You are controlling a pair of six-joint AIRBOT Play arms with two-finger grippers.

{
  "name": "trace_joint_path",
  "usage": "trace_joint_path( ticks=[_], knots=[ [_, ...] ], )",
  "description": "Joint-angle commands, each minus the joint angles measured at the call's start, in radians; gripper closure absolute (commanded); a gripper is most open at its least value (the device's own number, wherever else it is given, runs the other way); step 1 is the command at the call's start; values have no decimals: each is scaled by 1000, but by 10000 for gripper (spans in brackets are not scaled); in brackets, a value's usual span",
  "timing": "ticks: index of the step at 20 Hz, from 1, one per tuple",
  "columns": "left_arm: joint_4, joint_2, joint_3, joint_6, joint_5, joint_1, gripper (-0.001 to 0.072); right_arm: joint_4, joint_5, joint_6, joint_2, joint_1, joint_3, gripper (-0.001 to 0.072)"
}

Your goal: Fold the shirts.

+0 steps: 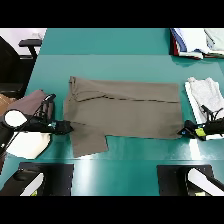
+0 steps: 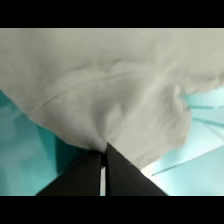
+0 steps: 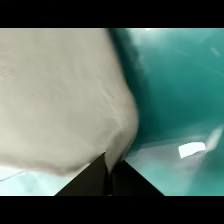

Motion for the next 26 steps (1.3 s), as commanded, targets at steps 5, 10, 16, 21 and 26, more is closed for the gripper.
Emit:
trace_joint_path(
  ticks=[5,10,16,21,26],
  knots=[
    [80,275,9,-119,-290,0,688,-172,284,35,295,53,109,697],
    [66,303,59,-134,-280,0,689,-183,291,90,417,86,173,697],
    [109,-21,224,-16,23,0,687,-171,109,124,111,241,349,697],
    [109,-367,400,87,187,0,686,-20,28,121,-229,264,577,697],
    [105,-519,474,55,299,0,146,82,34,72,-426,263,726,465]
  ],
)
